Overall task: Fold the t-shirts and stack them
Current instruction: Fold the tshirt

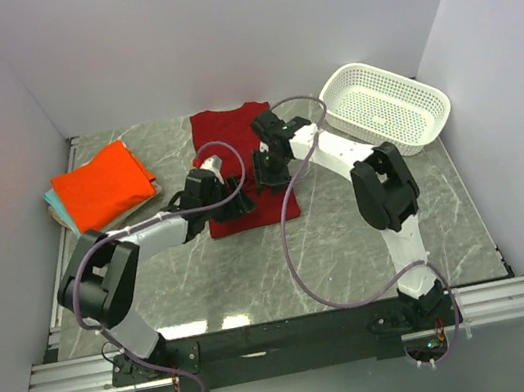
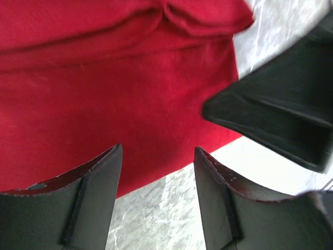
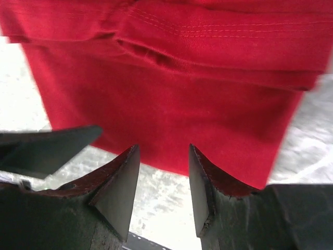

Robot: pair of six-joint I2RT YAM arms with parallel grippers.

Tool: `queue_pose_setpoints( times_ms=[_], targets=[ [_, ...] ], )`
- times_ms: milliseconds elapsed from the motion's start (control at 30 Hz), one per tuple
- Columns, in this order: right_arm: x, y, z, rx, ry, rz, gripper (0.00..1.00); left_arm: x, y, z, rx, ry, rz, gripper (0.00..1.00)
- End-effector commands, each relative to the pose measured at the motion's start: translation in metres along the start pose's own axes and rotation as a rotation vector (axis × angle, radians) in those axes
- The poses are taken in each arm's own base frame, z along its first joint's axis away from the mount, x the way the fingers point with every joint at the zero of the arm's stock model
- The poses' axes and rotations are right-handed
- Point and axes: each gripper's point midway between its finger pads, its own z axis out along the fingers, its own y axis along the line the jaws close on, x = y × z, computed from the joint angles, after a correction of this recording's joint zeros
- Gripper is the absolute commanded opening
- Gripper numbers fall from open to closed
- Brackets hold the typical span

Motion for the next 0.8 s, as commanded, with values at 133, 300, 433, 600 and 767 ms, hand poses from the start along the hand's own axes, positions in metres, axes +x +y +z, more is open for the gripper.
queue_pose_setpoints(
  times_ms=[133, 300, 433, 600, 767],
  targets=[
    [0.001, 0.002, 0.033, 0.004, 0.037, 0.026, 0.49, 0.028, -0.013, 0.023, 0.085, 0.025, 0.079, 0.63],
    [-0.007, 0.001, 0.041, 0.028, 0.029, 0.03, 0.49, 0.055, 0.005, 0.031, 0.001, 0.073, 0.142, 0.62],
    [-0.017, -0.001, 0.045, 0.052, 0.005, 0.031, 0.49, 0.071, 0.018, 0.029, -0.068, 0.101, 0.174, 0.62],
    [-0.031, -0.01, 0.051, 0.083, -0.021, 0.041, 0.49, 0.094, 0.029, 0.022, -0.11, 0.142, 0.2, 0.62],
    [-0.049, -0.017, 0.055, 0.102, -0.045, 0.051, 0.49, 0.118, 0.027, 0.012, -0.099, 0.18, 0.209, 0.62]
  ],
)
